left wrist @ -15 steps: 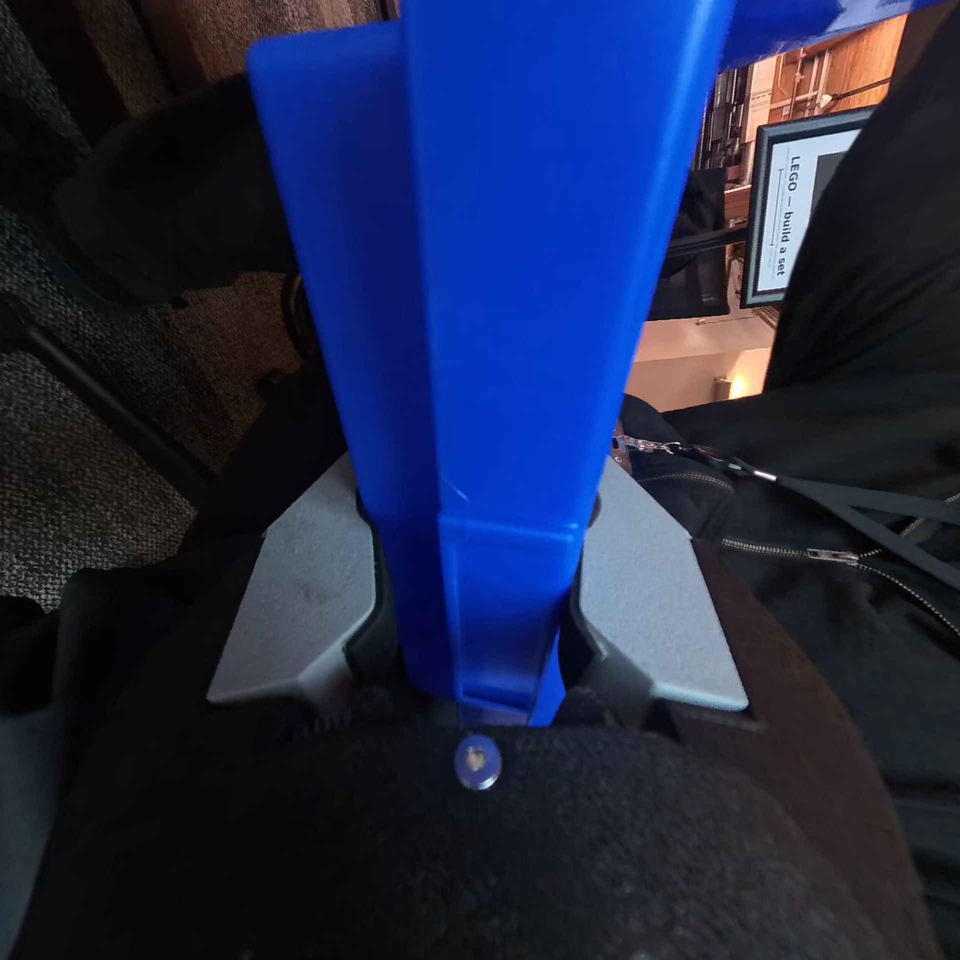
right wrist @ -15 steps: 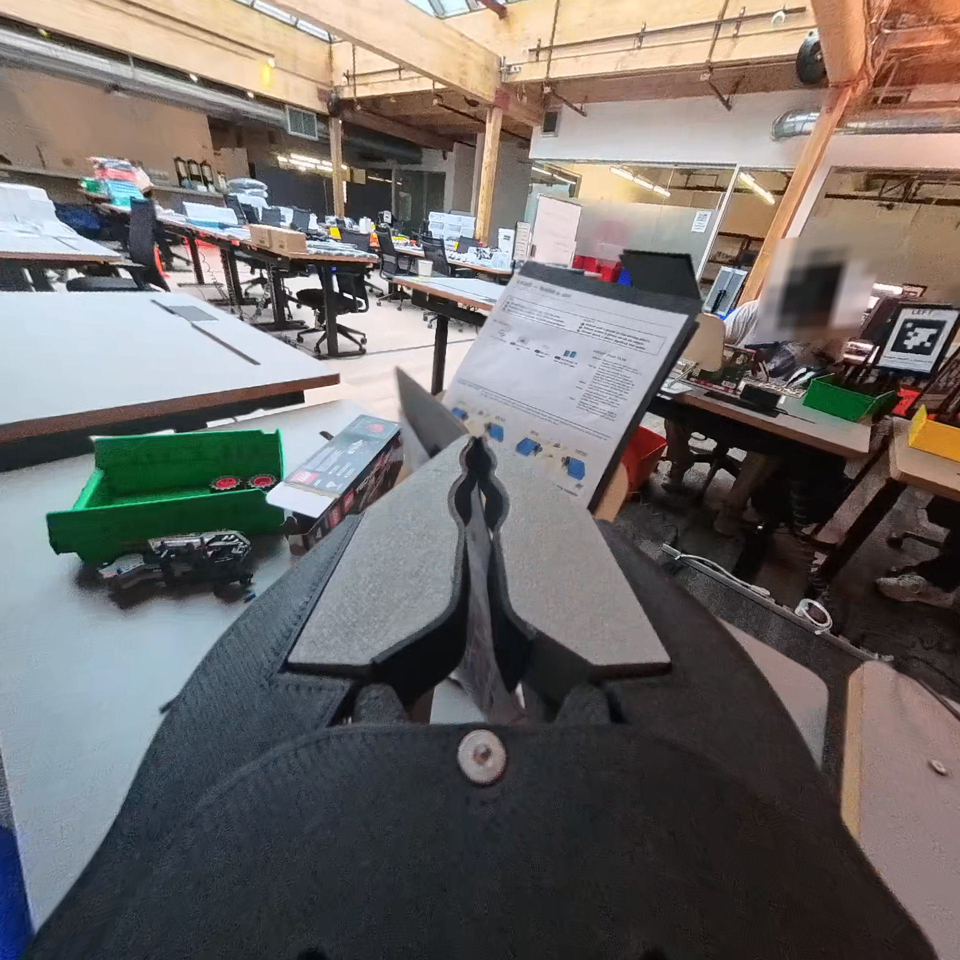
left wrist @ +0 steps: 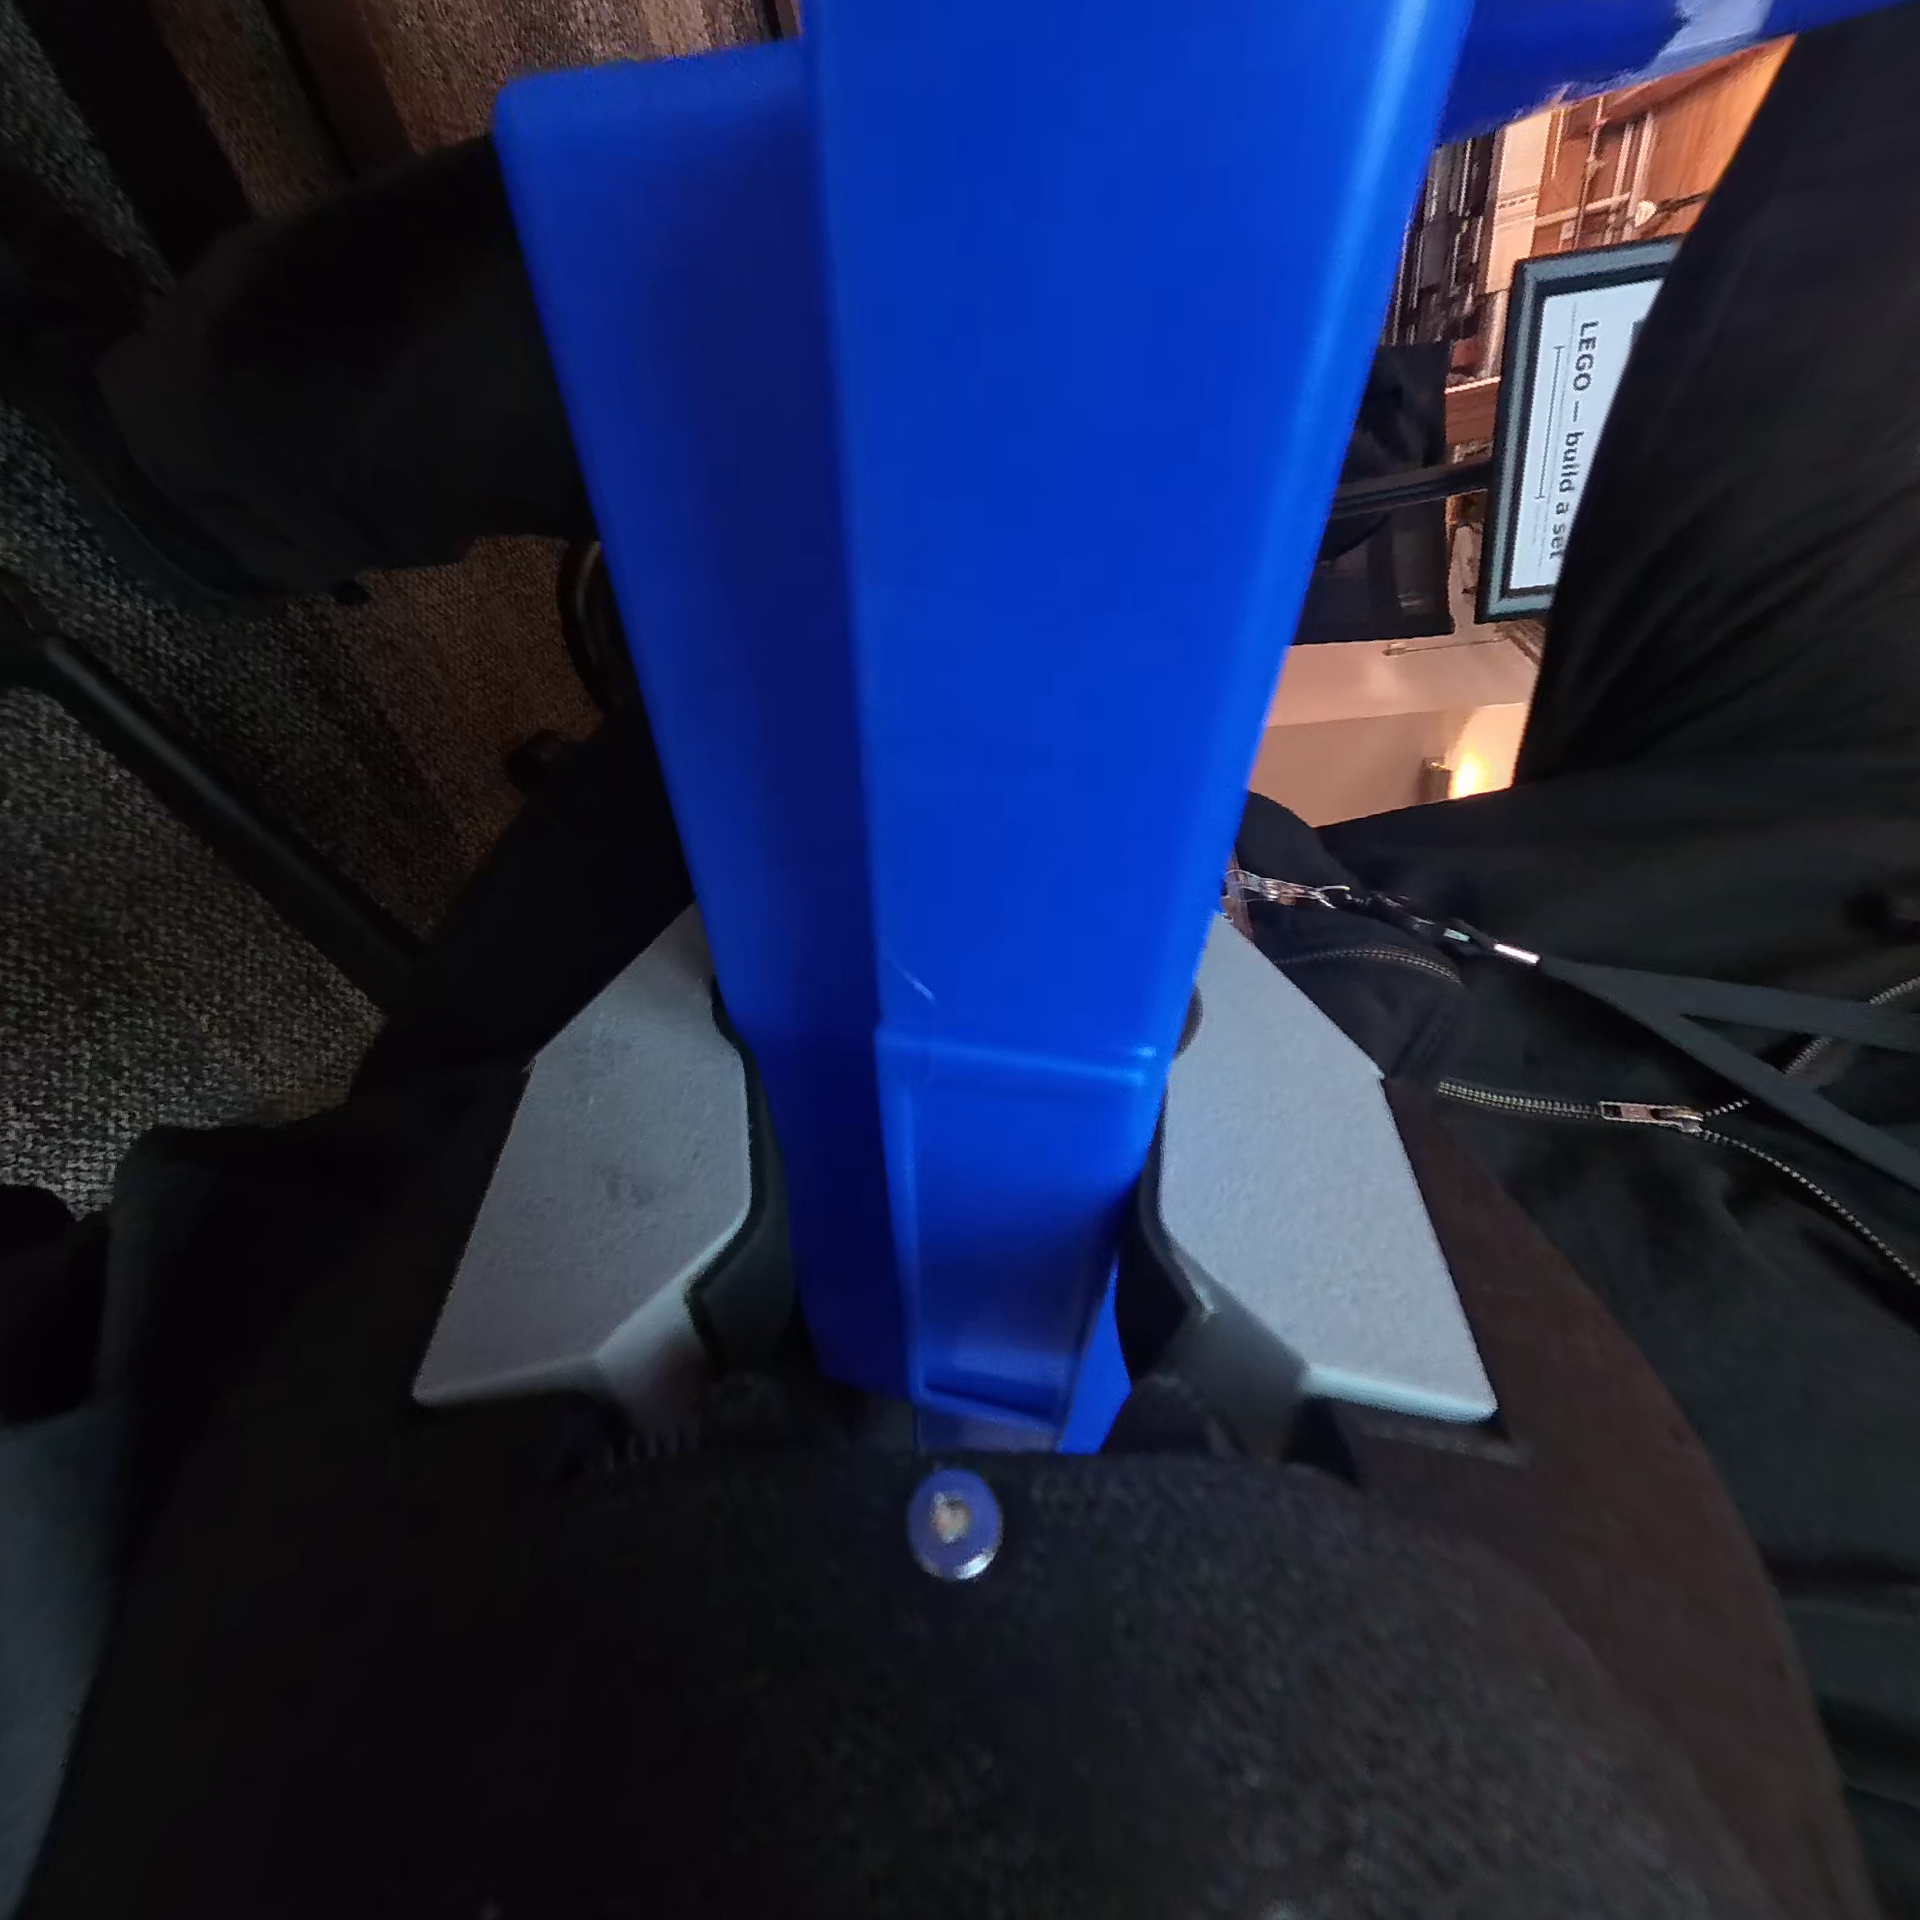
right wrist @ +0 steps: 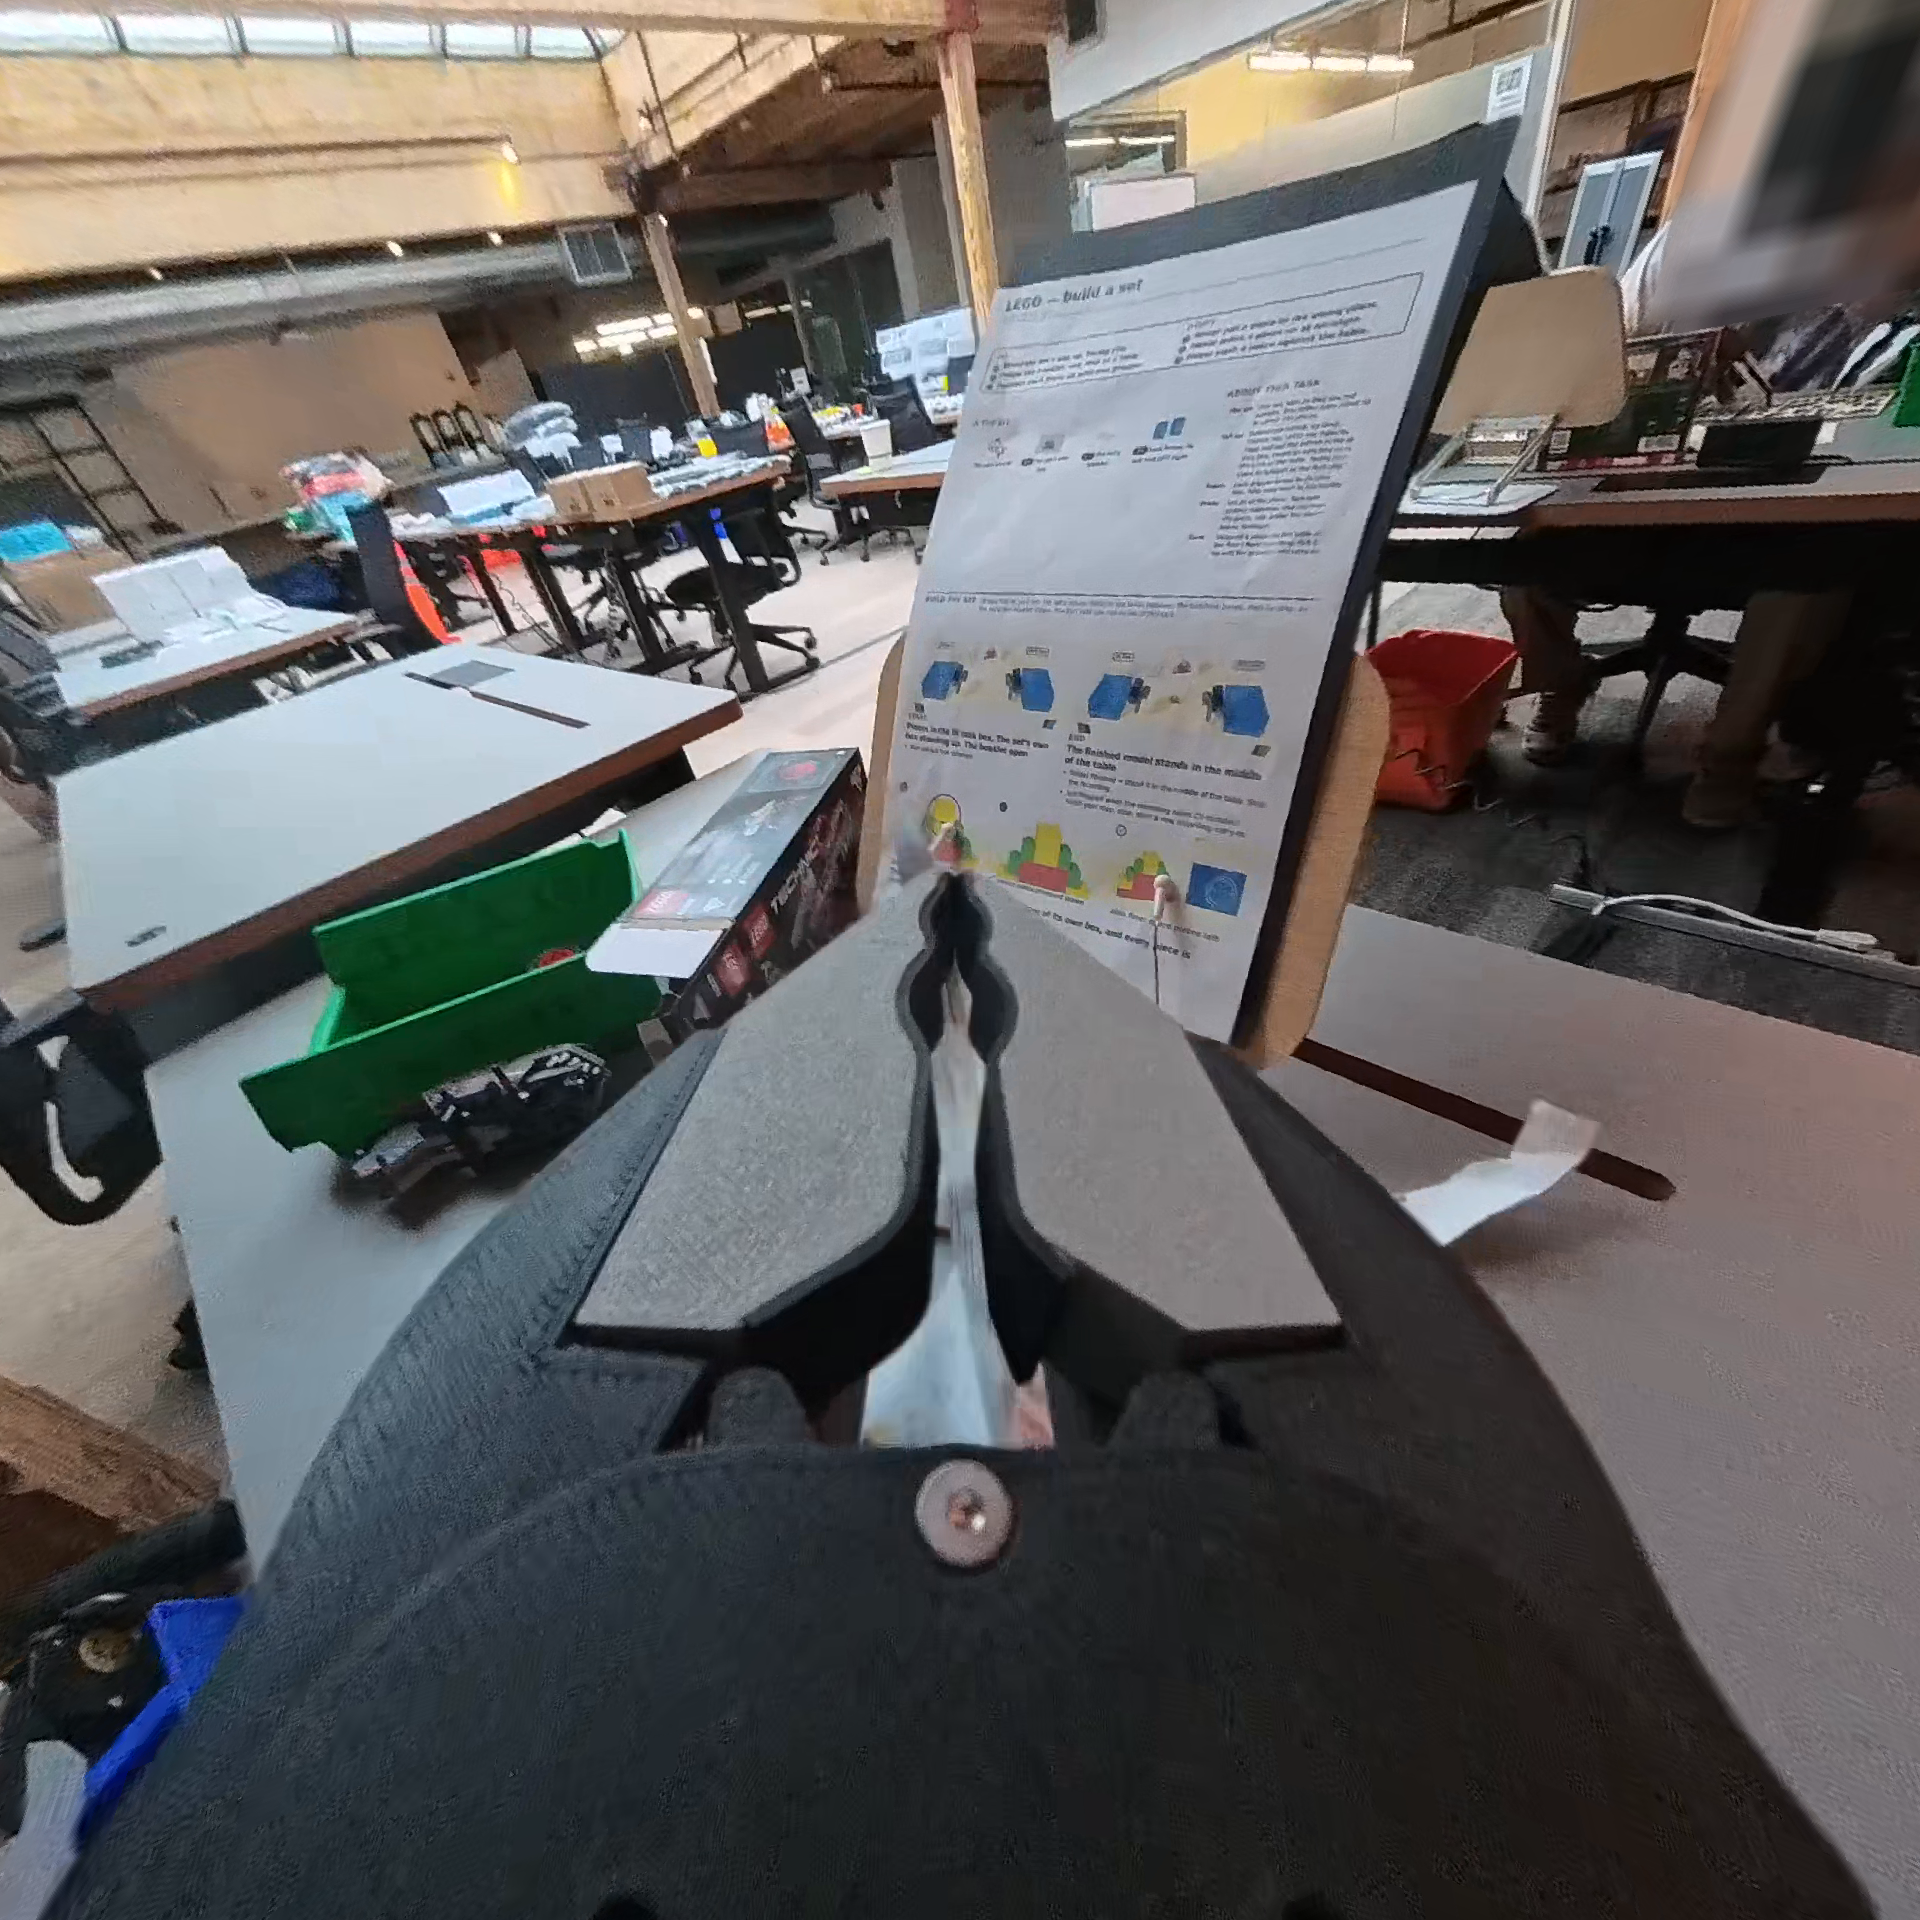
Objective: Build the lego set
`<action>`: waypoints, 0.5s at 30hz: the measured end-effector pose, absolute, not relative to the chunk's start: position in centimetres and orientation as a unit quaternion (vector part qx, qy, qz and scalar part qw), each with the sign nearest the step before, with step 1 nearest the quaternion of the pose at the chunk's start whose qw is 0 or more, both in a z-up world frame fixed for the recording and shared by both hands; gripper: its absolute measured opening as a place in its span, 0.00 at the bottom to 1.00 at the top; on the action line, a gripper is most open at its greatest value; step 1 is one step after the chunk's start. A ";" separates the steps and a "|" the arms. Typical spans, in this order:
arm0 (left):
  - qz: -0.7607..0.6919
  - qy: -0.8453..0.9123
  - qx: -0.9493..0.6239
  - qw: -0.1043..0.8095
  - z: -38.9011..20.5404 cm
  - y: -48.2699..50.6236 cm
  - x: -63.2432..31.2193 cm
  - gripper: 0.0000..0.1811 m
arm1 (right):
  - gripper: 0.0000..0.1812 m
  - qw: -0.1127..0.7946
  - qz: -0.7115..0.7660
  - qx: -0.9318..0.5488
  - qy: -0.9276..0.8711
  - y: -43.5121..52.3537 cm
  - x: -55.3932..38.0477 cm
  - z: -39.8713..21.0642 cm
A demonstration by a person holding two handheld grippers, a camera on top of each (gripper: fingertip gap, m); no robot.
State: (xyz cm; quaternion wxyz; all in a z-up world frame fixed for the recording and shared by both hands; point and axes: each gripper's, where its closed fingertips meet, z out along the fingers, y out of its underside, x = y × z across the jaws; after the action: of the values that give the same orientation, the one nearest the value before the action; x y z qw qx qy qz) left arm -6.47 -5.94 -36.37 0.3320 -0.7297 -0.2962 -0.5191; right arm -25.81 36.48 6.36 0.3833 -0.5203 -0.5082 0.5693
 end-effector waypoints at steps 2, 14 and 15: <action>-0.522 -0.298 -0.729 0.327 -36.5 -5.9 -6.4 0.42 | 0.00 0.376 0.579 -0.515 -0.509 36.0 -26.0 7.4; -0.518 -0.296 -0.730 0.332 -36.4 -6.2 -6.4 0.42 | 0.00 0.185 0.335 -0.434 -0.815 32.0 -20.7 -15.0; -0.517 -0.295 -0.731 0.333 -36.4 -6.2 -6.5 0.42 | 0.00 0.187 0.291 -0.418 -0.840 32.5 -20.1 -17.4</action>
State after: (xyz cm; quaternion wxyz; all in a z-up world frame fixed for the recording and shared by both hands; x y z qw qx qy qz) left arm -6.49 -6.20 -36.43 0.3327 -0.7313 -0.2952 -0.5171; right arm -20.10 32.46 -17.37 0.1872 -0.4181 -0.8398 0.2912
